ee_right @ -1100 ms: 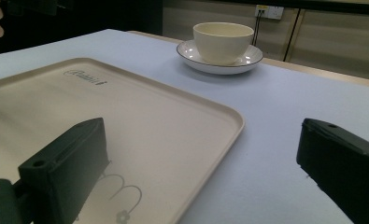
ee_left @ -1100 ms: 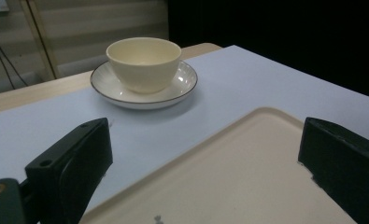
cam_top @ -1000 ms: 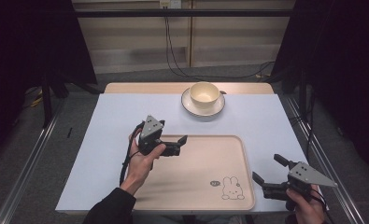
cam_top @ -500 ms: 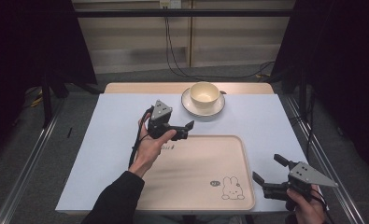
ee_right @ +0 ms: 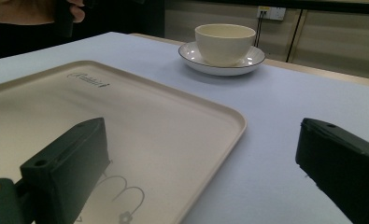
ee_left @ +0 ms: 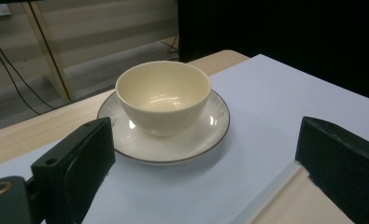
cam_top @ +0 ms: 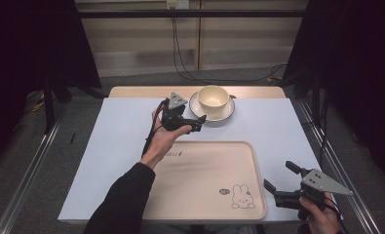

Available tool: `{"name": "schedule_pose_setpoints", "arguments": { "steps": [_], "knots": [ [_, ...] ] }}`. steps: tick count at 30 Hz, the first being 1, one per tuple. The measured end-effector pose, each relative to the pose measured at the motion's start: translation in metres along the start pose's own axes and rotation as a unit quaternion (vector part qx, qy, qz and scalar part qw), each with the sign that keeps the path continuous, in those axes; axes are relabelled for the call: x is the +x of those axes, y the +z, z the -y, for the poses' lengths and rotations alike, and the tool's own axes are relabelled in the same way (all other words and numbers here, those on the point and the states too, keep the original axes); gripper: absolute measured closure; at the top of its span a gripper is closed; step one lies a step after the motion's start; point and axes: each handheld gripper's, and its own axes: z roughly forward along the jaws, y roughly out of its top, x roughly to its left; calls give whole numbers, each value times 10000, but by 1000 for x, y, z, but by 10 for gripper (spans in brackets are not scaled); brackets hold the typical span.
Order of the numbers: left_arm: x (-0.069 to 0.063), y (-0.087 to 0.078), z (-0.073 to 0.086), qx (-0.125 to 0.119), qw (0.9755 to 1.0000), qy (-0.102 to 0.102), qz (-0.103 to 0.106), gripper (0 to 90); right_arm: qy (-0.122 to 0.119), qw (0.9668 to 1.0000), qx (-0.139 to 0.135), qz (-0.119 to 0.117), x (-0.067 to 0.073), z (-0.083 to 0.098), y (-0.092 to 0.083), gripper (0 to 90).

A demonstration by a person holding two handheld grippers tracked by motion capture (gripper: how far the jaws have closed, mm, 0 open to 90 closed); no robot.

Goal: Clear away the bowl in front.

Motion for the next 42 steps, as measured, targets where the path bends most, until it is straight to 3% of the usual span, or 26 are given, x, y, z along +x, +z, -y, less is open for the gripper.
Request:
{"name": "schedule_pose_setpoints", "arguments": {
  "steps": [5,7,11,15,17,19,22,24,27,28,30,33,35,37,39,42],
  "knots": [
    [5,18,-7,135,9999,3,-43,45,3,10000,-6,6,0,0,0,27],
    [6,25,-8,151,9998,-112,-96,47,-18,10000,-4,-11,0,0,0,28],
    [10,39,-10,316,9994,21,-120,56,-16,10000,2,-35,0,0,0,28],
    [17,51,-10,356,9990,-216,-171,53,-14,10000,-2,-35,0,0,0,28],
    [20,56,-10,307,9990,-180,-269,54,-9,10000,-17,-12,0,1,1,28],
    [25,63,-12,496,9976,-298,-379,64,-1,10000,-19,-29,0,1,1,28],
    [28,68,-13,423,9976,-304,-447,59,-15,10000,-18,-22,-1,1,0,28],
    [29,73,-14,449,9973,-403,-417,87,-2,10000,-15,-31,-1,1,1,29],
    [30,80,-16,473,9970,-321,-514,79,24,10000,-26,-58,-1,1,0,28],
    [31,83,-17,468,9971,-393,-457,78,24,10000,-27,-51,-1,1,0,28],
    [31,93,-19,647,9960,-321,-519,78,25,10000,-28,-58,-1,1,0,28],
    [33,100,-20,707,9951,-300,-618,82,26,10000,-16,-66,-2,1,0,28],
    [36,107,-20,810,9940,-478,-565,90,21,10000,-20,-65,-2,2,0,29],
    [38,113,-20,876,9929,-454,-663,105,24,10000,-20,-82,-2,1,0,29],
    [38,123,-18,991,9909,-563,-711,114,11,9999,-28,-110,-1,1,0,28],
    [41,126,-19,1169,9891,-450,-774,125,1,9999,-45,-91,-1,1,0,29]
  ]
}}
